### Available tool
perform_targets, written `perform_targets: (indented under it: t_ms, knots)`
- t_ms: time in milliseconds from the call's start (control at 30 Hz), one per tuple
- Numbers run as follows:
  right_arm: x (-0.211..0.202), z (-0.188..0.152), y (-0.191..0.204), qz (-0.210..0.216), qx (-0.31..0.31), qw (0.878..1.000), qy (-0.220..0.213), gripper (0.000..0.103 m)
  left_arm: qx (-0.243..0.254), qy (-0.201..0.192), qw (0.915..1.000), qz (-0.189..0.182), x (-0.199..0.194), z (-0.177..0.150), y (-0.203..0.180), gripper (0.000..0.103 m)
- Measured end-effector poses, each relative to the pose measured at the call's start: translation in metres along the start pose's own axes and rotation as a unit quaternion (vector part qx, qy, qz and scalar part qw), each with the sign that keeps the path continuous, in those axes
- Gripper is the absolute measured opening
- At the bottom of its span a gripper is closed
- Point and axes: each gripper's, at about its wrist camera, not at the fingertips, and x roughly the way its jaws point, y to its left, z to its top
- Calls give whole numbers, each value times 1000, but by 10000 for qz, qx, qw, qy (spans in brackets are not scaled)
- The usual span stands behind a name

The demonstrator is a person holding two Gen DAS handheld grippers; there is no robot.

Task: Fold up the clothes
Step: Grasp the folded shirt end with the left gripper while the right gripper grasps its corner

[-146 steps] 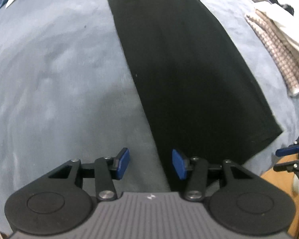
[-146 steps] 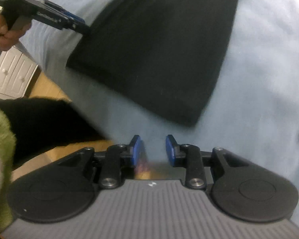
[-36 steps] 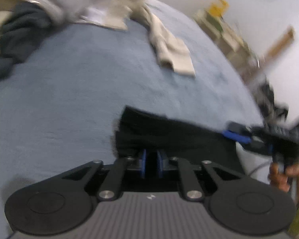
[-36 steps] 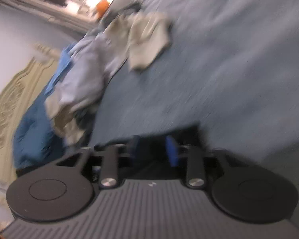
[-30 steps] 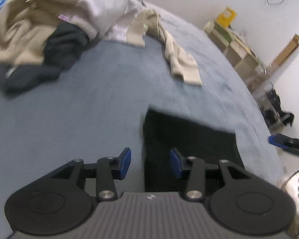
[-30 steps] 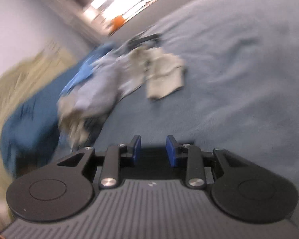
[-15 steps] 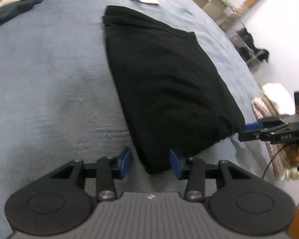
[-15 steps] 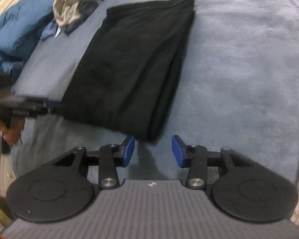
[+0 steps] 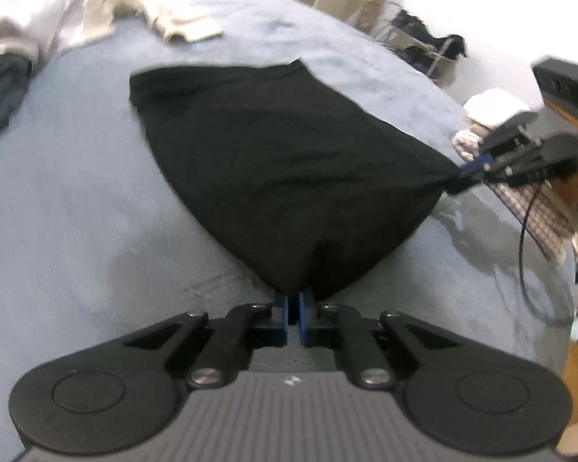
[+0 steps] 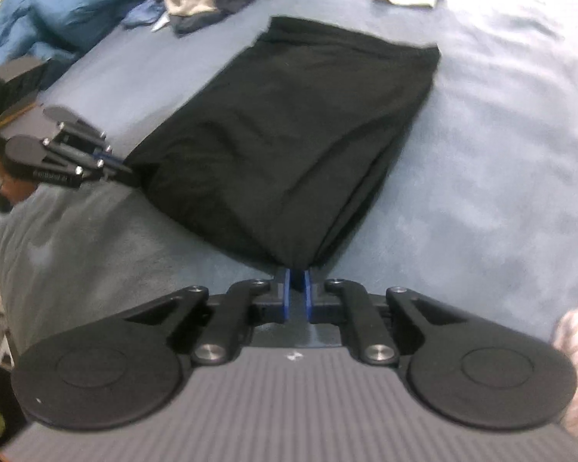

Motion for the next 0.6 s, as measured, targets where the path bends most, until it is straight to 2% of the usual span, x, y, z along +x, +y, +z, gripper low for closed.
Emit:
perform_targets:
  t_ms: [67,133,233,300,333,367,433,533,600]
  knots:
    - [-4,1,-3,-27,-154,9999,44,5,106,43,9999,-20,0,-2,0,6]
    - [6,-4,-8,1,-167,9996,221,5,121,210,9997,-3,10,-6,0,6]
    - [28,-17,-16,-172,-127,9981,583,5,29,434,9991,2,18,-10,2,7]
    - [22,-18,-24,-188,182,9981,558,5,-28,530,9986,45,12,-9,4,15]
    - [13,-16,-27,-325,251,9976,556,7,-34,559,9984,122,3,-9,5,17]
    - [3,-15,-29,-459,225,9974,513,7,-47,563,9982,210,-5,-9,7,21]
    - [-19,-10,-31,-569,229,9975,348,7,-118,474,9980,400,-20,-6,10,23]
    - [-38,15,-28,-313,152,9992,-211,8,-484,138,9980,386,-25,7,12,23]
    - [-24,32,-19,32,-201,9992,-342,8,-678,57,9975,212,-10,15,9,24]
